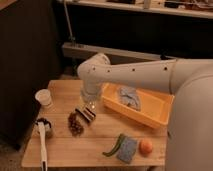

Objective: Wipe tray with eraser

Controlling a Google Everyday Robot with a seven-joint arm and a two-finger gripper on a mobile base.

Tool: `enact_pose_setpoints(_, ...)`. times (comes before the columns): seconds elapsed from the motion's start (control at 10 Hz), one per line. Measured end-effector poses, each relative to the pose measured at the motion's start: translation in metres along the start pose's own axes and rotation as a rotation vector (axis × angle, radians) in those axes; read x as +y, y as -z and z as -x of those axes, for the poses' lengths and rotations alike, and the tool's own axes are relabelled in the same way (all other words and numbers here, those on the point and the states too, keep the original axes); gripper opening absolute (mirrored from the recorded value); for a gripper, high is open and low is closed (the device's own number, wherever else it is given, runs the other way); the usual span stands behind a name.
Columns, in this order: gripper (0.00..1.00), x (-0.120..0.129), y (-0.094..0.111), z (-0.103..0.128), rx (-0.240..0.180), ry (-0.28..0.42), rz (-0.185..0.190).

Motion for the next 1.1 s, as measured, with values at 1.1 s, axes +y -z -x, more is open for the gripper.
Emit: enact_pose_setpoints(1.1, 0.65, -0.03, -0.092, 0.009, -0.024, 0.086, -0.008)
